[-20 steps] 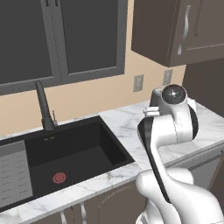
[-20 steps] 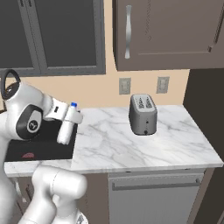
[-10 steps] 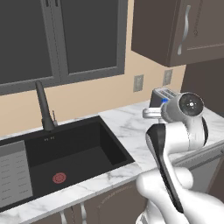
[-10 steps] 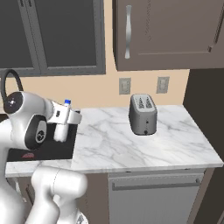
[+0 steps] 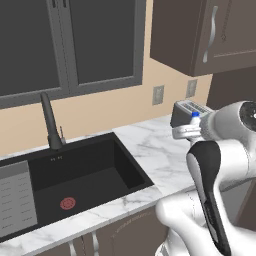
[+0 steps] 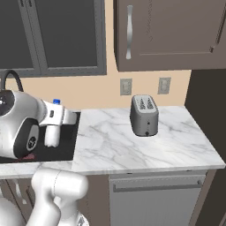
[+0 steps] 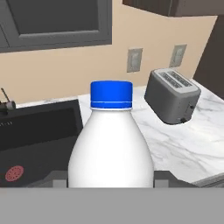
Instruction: Take the bottled waters from the counter and place them in the freezer to freeze. Close the freezer door after placing the bottles.
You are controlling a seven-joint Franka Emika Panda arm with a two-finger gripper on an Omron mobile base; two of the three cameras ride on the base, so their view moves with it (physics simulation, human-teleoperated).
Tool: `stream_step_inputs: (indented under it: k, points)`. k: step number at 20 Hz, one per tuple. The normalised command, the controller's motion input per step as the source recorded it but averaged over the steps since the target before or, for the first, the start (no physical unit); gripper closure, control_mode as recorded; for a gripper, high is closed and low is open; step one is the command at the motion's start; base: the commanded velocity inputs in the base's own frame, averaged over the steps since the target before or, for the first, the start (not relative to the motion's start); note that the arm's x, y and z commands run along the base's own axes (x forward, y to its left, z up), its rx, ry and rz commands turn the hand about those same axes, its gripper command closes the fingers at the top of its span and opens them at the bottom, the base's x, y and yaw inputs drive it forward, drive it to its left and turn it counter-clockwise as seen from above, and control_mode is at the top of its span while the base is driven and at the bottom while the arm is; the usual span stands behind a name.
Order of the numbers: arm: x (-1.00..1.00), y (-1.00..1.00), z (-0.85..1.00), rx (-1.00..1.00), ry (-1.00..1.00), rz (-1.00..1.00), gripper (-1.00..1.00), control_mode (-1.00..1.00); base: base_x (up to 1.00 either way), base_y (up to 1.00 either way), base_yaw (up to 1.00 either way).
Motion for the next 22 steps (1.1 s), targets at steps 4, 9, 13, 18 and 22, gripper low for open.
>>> stream_step_inputs:
  k: [4, 9, 13, 18, 22]
  points:
    - [-0.81, 0.00, -0.10, 0.00, -0.35, 0.00, 1.00, -1.00, 0.00, 0.00, 0.00]
    - [-0.60, 0.01, -0.16, 0.00, -0.26, 0.00, 1.00, -1.00, 0.00, 0.00, 0.00]
    - [-0.48, 0.04, -0.06, 0.00, -0.14, 0.00, 1.00, -1.00, 0.00, 0.00, 0.00]
    - [-0.48, 0.02, -0.07, 0.00, -0.12, 0.00, 1.00, -1.00, 0.00, 0.00, 0.00]
    - [-0.24, 0.00, -0.15, 0.00, -0.09, 0.00, 1.00, -1.00, 0.00, 0.00, 0.00]
